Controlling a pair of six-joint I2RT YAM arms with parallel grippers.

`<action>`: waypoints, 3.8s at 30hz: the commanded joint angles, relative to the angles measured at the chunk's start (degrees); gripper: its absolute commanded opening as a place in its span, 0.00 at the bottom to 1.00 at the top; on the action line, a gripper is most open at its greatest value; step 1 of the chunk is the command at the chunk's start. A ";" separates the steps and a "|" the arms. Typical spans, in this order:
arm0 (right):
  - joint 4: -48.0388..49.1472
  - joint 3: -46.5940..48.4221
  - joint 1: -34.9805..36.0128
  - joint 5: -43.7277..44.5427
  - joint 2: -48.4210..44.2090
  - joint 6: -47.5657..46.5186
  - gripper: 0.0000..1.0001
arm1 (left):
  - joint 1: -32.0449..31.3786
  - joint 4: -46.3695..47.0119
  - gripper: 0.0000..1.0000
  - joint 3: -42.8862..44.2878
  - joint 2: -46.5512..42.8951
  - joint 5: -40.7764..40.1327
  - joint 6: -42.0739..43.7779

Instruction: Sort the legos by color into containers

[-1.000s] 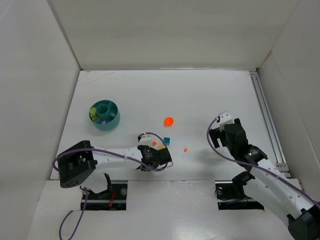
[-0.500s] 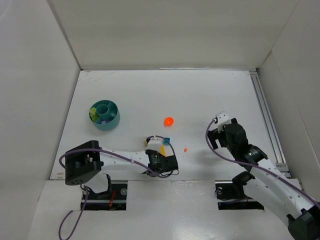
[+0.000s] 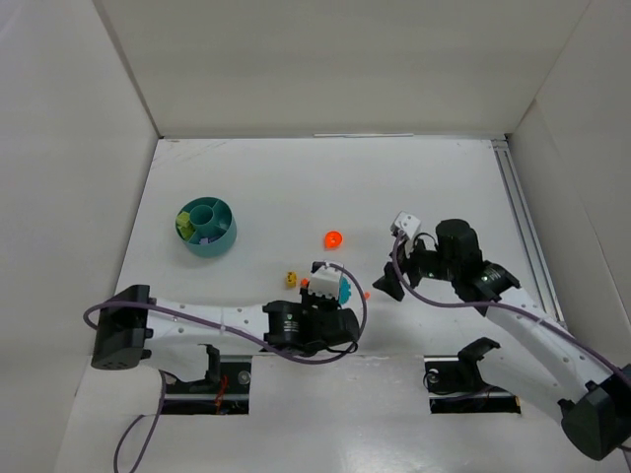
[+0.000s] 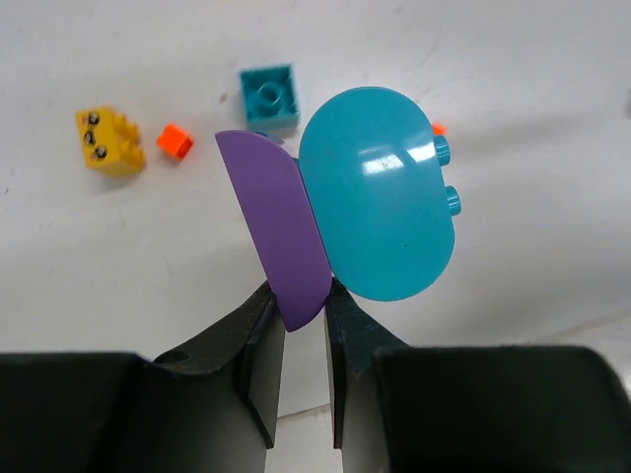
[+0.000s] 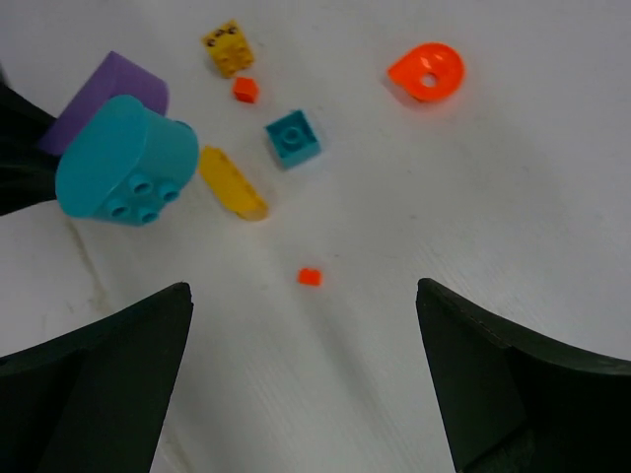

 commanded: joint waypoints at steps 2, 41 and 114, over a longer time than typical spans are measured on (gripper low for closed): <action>15.00 -0.34 -1.27 -22.00 6.19 3.80 1.00 | -1.69 13.88 0.00 -3.51 -7.80 -5.21 12.70; 24.45 7.04 0.49 -28.71 14.03 20.69 0.55 | -1.69 34.20 0.00 -5.99 -5.27 -15.41 25.38; -1.04 -0.08 -15.68 22.18 9.10 -9.19 0.96 | 97.36 0.45 0.00 1.31 -14.68 70.55 13.86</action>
